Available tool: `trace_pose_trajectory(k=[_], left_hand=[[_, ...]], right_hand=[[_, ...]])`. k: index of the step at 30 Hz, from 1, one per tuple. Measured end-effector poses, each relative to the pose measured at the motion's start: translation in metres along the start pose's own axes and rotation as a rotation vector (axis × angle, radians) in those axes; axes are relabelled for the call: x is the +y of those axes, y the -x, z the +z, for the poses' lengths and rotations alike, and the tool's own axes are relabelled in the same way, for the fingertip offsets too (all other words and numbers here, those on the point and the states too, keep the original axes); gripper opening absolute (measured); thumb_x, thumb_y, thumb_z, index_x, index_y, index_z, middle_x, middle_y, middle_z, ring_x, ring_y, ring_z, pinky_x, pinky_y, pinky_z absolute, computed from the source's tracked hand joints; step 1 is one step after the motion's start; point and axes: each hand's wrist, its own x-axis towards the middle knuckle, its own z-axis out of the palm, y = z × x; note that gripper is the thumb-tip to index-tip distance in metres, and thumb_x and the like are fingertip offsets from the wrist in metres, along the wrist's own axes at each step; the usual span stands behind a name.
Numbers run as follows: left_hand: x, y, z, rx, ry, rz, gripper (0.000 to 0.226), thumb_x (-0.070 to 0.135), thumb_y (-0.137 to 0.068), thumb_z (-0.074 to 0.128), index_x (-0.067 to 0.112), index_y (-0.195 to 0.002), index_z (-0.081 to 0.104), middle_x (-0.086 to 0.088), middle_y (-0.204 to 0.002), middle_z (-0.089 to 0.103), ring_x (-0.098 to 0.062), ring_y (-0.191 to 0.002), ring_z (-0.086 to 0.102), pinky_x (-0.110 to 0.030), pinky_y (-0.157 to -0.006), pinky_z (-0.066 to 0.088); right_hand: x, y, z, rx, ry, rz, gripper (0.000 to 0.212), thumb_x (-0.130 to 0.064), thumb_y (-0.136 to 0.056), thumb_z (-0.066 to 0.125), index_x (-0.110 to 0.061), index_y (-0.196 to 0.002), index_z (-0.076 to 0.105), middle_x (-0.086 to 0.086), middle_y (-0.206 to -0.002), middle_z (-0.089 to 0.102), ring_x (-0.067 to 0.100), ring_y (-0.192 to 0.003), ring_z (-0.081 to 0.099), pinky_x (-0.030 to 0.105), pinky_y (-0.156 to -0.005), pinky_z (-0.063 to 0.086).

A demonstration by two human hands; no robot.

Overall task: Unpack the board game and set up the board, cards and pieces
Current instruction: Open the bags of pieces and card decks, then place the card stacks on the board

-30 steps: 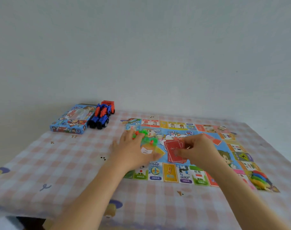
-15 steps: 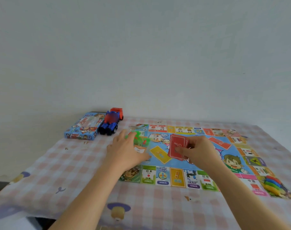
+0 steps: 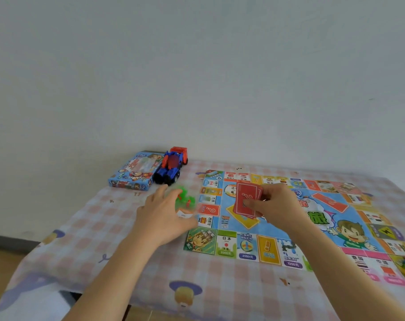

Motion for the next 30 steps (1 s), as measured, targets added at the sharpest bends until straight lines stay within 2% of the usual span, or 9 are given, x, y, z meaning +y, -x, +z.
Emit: trace_pose_trajectory(k=[7, 11, 17, 21, 23, 25, 28, 30], left_hand=[[-0.018, 0.015, -0.008, 0.064, -0.022, -0.035, 0.081, 0.061, -0.072, 0.06, 0.041, -0.142, 0.025, 0.008, -0.155, 0.012, -0.022, -0.14, 0.021, -0.044, -0.108, 0.028], [-0.034, 0.018, -0.009, 0.088, -0.053, -0.109, 0.081, 0.065, -0.072, 0.057, 0.04, -0.143, 0.026, 0.006, -0.156, 0.013, -0.023, -0.14, 0.02, -0.043, -0.109, 0.027], [-0.044, 0.012, -0.005, 0.11, -0.031, -0.137, 0.081, 0.066, -0.072, 0.056, 0.038, -0.143, 0.027, 0.004, -0.155, 0.016, -0.024, -0.14, 0.021, -0.045, -0.109, 0.027], [-0.037, 0.01, -0.009, 0.098, -0.046, -0.128, 0.086, 0.073, -0.071, 0.055, 0.039, -0.143, 0.025, 0.003, -0.157, 0.012, -0.024, -0.142, 0.016, -0.045, -0.112, 0.02], [-0.024, 0.007, -0.012, 0.193, 0.054, -0.056, 0.078, 0.068, -0.074, 0.057, 0.036, -0.141, 0.034, 0.004, -0.155, 0.02, -0.02, -0.141, 0.021, -0.041, -0.112, 0.02], [-0.003, 0.001, -0.015, 0.272, 0.256, 0.056, 0.063, 0.057, -0.082, 0.058, 0.032, -0.137, 0.042, 0.008, -0.149, 0.029, -0.011, -0.136, 0.028, -0.034, -0.109, 0.024], [0.039, -0.013, -0.013, 0.191, 0.58, 0.166, 0.047, 0.048, -0.092, 0.048, 0.028, -0.134, 0.046, 0.014, -0.139, 0.041, 0.002, -0.12, 0.037, -0.021, -0.098, 0.028], [0.067, -0.027, -0.003, 0.114, 0.749, 0.218, 0.043, 0.047, -0.095, 0.042, 0.026, -0.131, 0.049, 0.013, -0.133, 0.047, 0.002, -0.117, 0.043, -0.018, -0.093, 0.031]], right_hand=[[0.002, -0.006, 0.003, 0.003, -0.012, 0.016, 0.024, -0.022, -0.085, 0.069, -0.016, -0.108, 0.069, -0.013, -0.068, 0.063, 0.002, -0.054, 0.058, 0.013, -0.043, 0.038], [-0.003, -0.009, 0.01, -0.004, -0.024, 0.002, 0.027, -0.024, -0.085, 0.069, -0.015, -0.111, 0.069, -0.006, -0.075, 0.066, 0.003, -0.055, 0.057, 0.016, -0.047, 0.038], [-0.018, -0.013, 0.026, -0.032, -0.065, -0.043, 0.021, -0.022, -0.084, 0.07, -0.014, -0.104, 0.071, -0.004, -0.072, 0.067, 0.006, -0.053, 0.058, 0.017, -0.047, 0.04], [-0.027, -0.015, 0.032, -0.067, -0.065, -0.086, 0.017, -0.021, -0.085, 0.069, -0.014, -0.1, 0.071, -0.008, -0.07, 0.065, 0.004, -0.06, 0.062, 0.016, -0.05, 0.042], [-0.029, -0.016, 0.033, -0.076, -0.07, -0.098, 0.014, -0.02, -0.086, 0.069, -0.014, -0.098, 0.071, -0.01, -0.066, 0.063, -0.001, -0.052, 0.057, 0.012, -0.046, 0.039], [-0.029, -0.017, 0.032, -0.074, -0.071, -0.103, 0.014, -0.019, -0.086, 0.067, -0.015, -0.1, 0.07, -0.008, -0.066, 0.064, -0.002, -0.042, 0.053, 0.011, -0.042, 0.037], [-0.025, -0.017, 0.019, -0.07, -0.092, -0.12, 0.017, -0.014, -0.087, 0.065, -0.014, -0.104, 0.069, -0.004, -0.064, 0.064, -0.003, -0.033, 0.049, 0.011, -0.037, 0.036], [-0.016, -0.017, 0.004, -0.035, -0.082, -0.13, 0.016, -0.01, -0.086, 0.065, -0.015, -0.101, 0.069, -0.009, -0.059, 0.061, -0.003, -0.032, 0.049, 0.01, -0.036, 0.035]])
